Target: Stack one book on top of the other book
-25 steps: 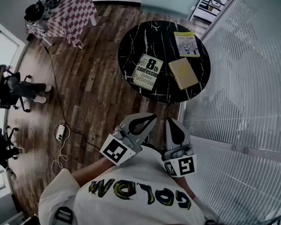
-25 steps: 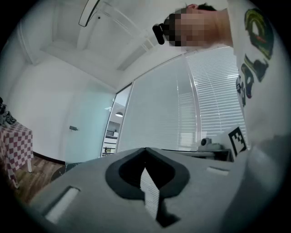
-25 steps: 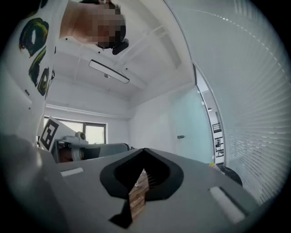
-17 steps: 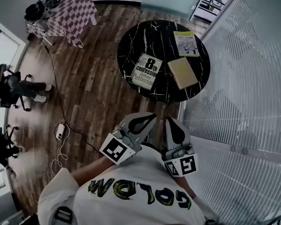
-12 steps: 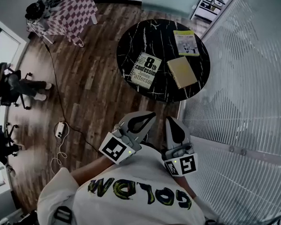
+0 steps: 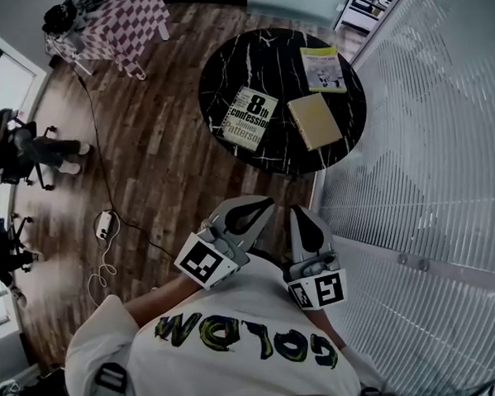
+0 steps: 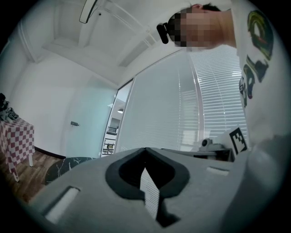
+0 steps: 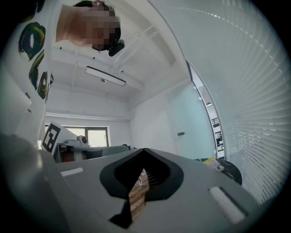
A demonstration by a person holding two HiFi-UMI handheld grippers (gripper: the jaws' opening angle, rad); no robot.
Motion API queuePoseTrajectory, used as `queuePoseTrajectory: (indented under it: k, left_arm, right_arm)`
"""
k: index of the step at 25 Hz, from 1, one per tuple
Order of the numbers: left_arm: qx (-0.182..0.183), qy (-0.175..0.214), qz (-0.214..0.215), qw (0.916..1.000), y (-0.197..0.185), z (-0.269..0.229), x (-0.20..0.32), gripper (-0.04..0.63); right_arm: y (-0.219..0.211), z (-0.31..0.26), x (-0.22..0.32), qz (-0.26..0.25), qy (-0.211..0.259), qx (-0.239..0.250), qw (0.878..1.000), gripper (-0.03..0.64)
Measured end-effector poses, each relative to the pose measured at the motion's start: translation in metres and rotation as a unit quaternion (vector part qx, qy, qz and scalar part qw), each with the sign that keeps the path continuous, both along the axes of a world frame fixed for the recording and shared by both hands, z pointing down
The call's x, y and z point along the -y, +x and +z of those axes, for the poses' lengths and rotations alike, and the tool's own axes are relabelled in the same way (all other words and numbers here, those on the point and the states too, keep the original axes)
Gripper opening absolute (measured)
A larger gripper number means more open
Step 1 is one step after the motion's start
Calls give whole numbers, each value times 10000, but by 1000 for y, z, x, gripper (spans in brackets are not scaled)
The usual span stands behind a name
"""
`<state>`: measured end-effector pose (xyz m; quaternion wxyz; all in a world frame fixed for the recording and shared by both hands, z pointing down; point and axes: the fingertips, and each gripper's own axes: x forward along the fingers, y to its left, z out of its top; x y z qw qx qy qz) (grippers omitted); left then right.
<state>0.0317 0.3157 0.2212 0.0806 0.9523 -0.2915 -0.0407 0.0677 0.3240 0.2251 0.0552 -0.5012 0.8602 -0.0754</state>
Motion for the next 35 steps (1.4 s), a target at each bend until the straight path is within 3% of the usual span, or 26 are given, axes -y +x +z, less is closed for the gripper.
queuePoseTrajectory:
  k: [16,35]
  left_arm:
    - [12,-48,-155,9999,-5,12,34,1]
    - [-74,-208,-181,9996,-47,13,167,2]
  right_arm:
    - [-1,7,31,-71,-12,-74,9999,2]
    - [-41,10,167,-118,-268,-59,9996,2]
